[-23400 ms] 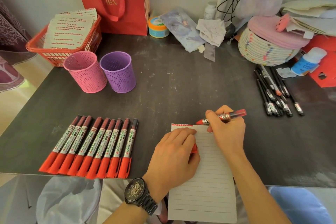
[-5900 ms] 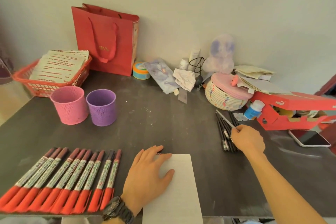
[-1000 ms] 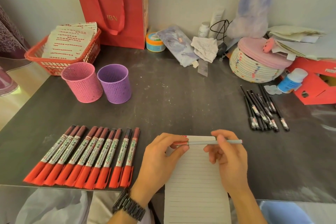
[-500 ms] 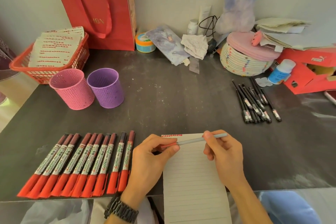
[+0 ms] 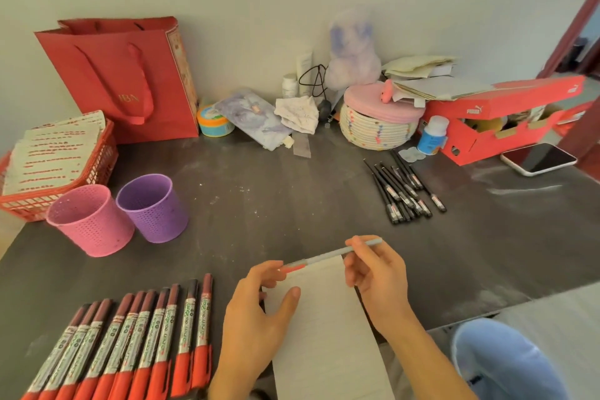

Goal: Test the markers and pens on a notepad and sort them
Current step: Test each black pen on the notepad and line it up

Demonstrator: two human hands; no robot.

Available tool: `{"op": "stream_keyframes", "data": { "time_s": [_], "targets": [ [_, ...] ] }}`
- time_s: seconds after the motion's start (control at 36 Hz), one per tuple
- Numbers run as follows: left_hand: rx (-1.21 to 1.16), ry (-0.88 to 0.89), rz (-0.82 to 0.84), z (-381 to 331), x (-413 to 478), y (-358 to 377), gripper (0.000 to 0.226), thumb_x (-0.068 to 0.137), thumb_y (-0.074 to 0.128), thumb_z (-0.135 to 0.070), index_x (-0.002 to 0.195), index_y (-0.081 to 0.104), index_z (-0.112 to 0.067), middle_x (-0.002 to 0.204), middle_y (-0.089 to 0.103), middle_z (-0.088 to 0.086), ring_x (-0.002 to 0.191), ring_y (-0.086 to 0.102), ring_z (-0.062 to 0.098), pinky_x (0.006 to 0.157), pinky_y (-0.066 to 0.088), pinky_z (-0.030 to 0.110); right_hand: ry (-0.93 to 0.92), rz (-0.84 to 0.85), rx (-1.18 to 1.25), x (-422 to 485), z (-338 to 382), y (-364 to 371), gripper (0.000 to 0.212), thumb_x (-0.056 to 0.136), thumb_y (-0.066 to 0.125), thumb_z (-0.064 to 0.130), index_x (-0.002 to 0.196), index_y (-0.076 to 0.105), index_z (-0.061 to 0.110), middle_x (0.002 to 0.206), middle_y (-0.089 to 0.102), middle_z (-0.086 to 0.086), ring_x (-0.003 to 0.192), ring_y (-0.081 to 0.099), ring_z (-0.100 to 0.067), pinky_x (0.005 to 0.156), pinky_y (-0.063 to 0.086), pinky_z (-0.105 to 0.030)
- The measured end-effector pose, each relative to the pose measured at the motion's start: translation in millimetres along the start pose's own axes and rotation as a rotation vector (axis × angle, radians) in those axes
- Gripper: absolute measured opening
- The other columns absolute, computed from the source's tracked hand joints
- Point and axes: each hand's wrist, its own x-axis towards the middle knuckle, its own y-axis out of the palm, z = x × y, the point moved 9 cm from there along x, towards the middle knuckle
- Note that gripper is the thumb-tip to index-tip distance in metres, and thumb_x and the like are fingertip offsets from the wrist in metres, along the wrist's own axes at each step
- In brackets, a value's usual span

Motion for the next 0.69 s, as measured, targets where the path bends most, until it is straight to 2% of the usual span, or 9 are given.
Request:
{"op": "stream_keyframes", "data": {
  "time_s": [0.14,0.22,0.31,0.39,0.53,0.61,0.67,0.69],
  "targets": [
    [0.121,0.019,0.061,1.3,-0.5,7.3,0.038,0.082,0.071,-0.042,0.117,0.056,-0.048,0.108,0.062,-0.031,0.112,0.052,-0.002,0.09,0.044,0.021,-0.013,-0.086,0.081,-10.6,8.7,-35.1,0.014,0.08,0.069,0.023,0.079,0.076,0.011,0.064,0.062,-0.013,0.046,0.052,-0.02,0.043,0.043,-0.026],
    [0.228,0.098,0.079,-4.0,-2.2,12.3,0.028,0.084,0.064,-0.05,0.112,0.061,-0.046,0.11,0.058,-0.034,0.113,0.047,-0.007,0.092,0.04,0.017,-0.006,-0.142,0.146,-25.8,9.8,-64.5,0.013,0.082,0.066,0.019,0.078,0.077,0.012,0.064,0.063,-0.013,0.046,0.053,-0.018,0.041,0.043,-0.024],
    [0.349,0.2,0.066,-14.6,-6.2,17.6,0.027,0.082,0.057,-0.055,0.103,0.069,-0.044,0.113,0.057,-0.029,0.11,0.049,-0.002,0.091,0.041,0.023,0.025,-0.161,0.196,-47.4,9.0,-89.3,0.016,0.079,0.063,0.015,0.075,0.079,0.013,0.063,0.065,-0.014,0.043,0.053,-0.017,0.038,0.041,-0.022],
    [0.424,0.198,0.068,-18.7,-5.7,19.7,0.034,0.083,0.053,-0.056,0.109,0.07,-0.042,0.12,0.058,-0.023,0.112,0.053,0.007,0.088,0.043,0.03,0.074,-0.188,0.204,-70.6,5.5,-117.0,0.019,0.078,0.061,0.014,0.075,0.08,0.015,0.066,0.068,-0.015,0.039,0.051,-0.016,0.036,0.042,-0.022],
    [0.58,0.15,0.148,-20.1,-1.9,24.0,0.035,0.093,0.052,-0.051,0.123,0.064,-0.04,0.132,0.054,-0.016,0.123,0.048,0.014,0.095,0.041,0.036,0.182,-0.248,0.212,-103.6,-9.7,-164.2,0.048,0.101,0.041,0.004,0.079,0.081,0.018,0.074,0.073,-0.012,0.037,0.05,-0.017,0.033,0.04,-0.025],
    [0.646,0.154,0.185,-28.2,4.8,31.1,0.032,0.095,0.052,-0.048,0.124,0.061,-0.039,0.137,0.051,-0.014,0.128,0.042,0.014,0.101,0.039,0.038,0.244,-0.322,0.219,-121.7,-21.2,-187.8,0.039,0.101,0.043,0.006,0.092,0.08,0.016,0.079,0.075,-0.007,0.039,0.051,-0.015,0.034,0.041,-0.025],
    [0.645,0.191,0.19,-42.5,12.4,40.0,0.031,0.094,0.054,-0.045,0.123,0.062,-0.036,0.136,0.053,-0.011,0.128,0.043,0.017,0.102,0.04,0.041,0.285,-0.366,0.225,-132.9,-30.5,-202.8,0.031,0.102,0.045,0.006,0.106,0.074,0.017,0.084,0.076,-0.003,0.042,0.051,-0.014,0.036,0.042,-0.024],
    [0.642,0.218,0.198,-51.2,16.6,47.6,0.031,0.094,0.056,-0.044,0.123,0.062,-0.035,0.136,0.054,-0.009,0.129,0.044,0.019,0.102,0.04,0.043,0.298,-0.382,0.23,-137.6,-34.0,-210.2,0.03,0.101,0.047,0.007,0.107,0.074,0.017,0.087,0.076,-0.002,0.044,0.051,-0.014,0.037,0.041,-0.024]
  ]
}}
